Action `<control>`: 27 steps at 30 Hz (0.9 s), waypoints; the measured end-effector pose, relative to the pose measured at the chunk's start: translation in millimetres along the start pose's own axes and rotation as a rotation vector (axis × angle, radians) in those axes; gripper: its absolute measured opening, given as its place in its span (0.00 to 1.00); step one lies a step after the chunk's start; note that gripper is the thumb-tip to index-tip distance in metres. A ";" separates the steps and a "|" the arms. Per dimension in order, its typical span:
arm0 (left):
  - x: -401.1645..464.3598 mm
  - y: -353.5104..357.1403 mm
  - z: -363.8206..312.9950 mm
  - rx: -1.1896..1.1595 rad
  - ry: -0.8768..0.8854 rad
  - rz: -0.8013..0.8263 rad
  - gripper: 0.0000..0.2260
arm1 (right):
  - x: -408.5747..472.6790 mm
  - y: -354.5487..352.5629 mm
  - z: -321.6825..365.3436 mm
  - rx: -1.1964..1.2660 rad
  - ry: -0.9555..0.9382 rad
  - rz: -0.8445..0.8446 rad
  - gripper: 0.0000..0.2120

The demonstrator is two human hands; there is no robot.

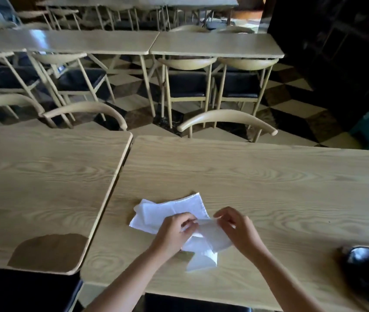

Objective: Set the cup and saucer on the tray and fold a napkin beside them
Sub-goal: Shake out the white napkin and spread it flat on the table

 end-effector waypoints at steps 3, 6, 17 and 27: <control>11.2 -37.4 -36.9 -0.021 0.040 -0.069 0.07 | -13.3 -28.6 45.9 -0.073 -0.169 -0.126 0.09; 17.3 -62.2 -80.5 0.008 0.110 -0.115 0.10 | -35.9 -34.6 90.9 -0.255 -0.397 -0.191 0.25; -5.9 -69.6 -135.3 0.163 0.230 0.063 0.06 | -89.9 -67.5 136.1 -0.507 -0.557 -0.493 0.11; -12.7 -113.2 -123.0 0.406 0.260 0.168 0.06 | -102.8 -113.7 131.2 -0.409 -0.307 -0.320 0.06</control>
Point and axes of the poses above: each hand's wrist, its own x-axis towards the middle knuckle, its own y-axis out of the palm, z = x × y, the point moved 7 cm from there along x, towards the middle knuckle, and after that the axes turned 9 degrees about y, right-handed, at the moved point
